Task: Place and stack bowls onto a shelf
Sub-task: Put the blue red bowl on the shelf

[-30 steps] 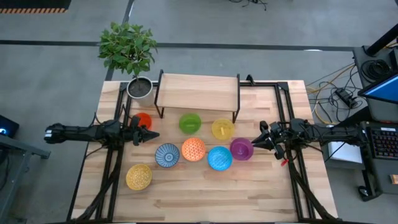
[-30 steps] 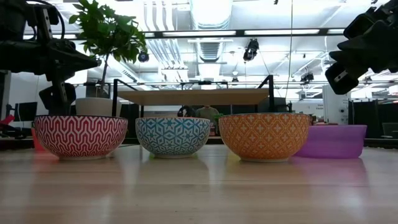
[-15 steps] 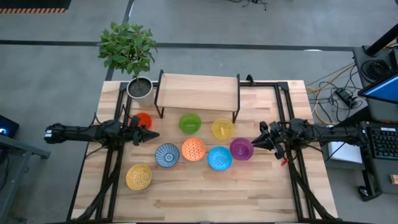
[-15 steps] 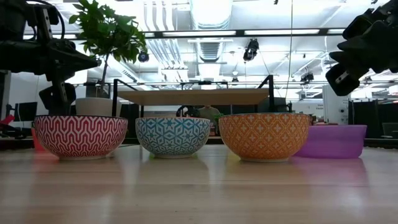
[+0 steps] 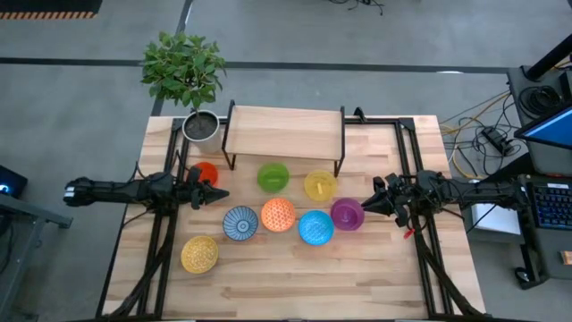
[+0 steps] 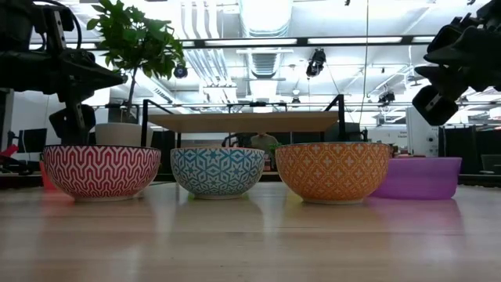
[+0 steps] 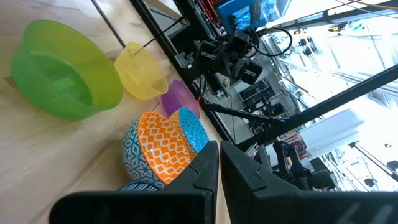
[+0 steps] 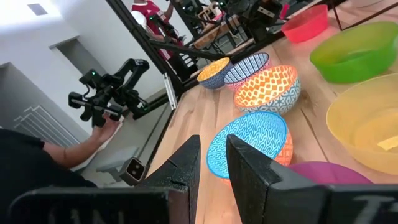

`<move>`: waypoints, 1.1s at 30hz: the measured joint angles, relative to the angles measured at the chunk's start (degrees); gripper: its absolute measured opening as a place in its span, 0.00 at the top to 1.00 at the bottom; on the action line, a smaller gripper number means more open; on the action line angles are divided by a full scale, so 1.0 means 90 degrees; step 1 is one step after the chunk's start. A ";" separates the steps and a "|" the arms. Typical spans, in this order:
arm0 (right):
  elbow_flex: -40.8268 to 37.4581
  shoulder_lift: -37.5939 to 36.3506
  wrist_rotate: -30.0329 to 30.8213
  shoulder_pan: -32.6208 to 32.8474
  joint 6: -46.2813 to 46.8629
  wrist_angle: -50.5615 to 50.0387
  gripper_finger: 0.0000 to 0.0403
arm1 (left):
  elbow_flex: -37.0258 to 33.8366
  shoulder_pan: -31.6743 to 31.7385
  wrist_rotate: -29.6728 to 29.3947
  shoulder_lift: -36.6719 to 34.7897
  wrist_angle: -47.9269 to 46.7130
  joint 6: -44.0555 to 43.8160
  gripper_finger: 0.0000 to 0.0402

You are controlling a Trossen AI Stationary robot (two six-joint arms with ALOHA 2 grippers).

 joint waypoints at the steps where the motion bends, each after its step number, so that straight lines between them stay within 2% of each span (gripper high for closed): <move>1: 0.0000 0.0000 0.0001 0.0000 -0.0014 0.0014 0.83 | -0.0001 0.0000 0.0001 -0.0001 0.0005 -0.0002 1.00; 3: -0.0001 0.0002 0.0001 0.0000 0.0235 0.0060 0.83 | -0.0002 0.0000 0.0000 -0.0001 0.0009 -0.0006 1.00; 5: -0.0005 0.0005 0.0054 0.0000 0.1212 0.0241 0.83 | -0.0002 0.0000 0.0001 -0.0001 0.0009 -0.0009 1.00; 10: -0.0005 0.0002 0.0743 -0.0002 0.3512 0.0587 0.83 | -0.0008 0.0000 -0.0001 -0.0001 0.0058 -0.0213 1.00; 13: -0.0005 0.0009 0.0806 0.0000 0.4088 0.0587 0.83 | -0.0012 0.0000 -0.0001 -0.0001 0.0191 -0.0681 1.00; 16: -0.0005 0.0010 0.0813 0.0000 0.4033 0.0586 0.83 | -0.0012 0.0000 -0.0001 -0.0001 0.0229 -0.0828 1.00; 24: -0.0005 0.0010 0.0851 0.0000 0.3116 0.0586 0.83 | -0.0012 0.0000 -0.0013 -0.0001 0.0261 -0.0816 1.00; 26: -0.0005 0.0010 0.1181 0.0004 0.2605 0.0592 0.83 | -0.0012 0.0000 -0.0396 0.0003 0.0284 -0.0804 1.00; 29: -0.0005 0.0012 0.2108 0.0002 0.2013 0.0627 0.83 | -0.0012 0.0005 -0.0968 0.0004 0.0309 -0.0724 1.00; 31: -0.0005 0.0010 0.2686 0.0000 0.1812 0.0671 0.83 | -0.0012 0.0004 -0.1005 0.0004 0.0562 -0.0376 1.00; 33: -0.0005 0.0011 0.2899 -0.0001 0.1589 0.0791 0.83 | -0.0010 -0.0019 -0.1004 0.0009 0.1061 0.0057 1.00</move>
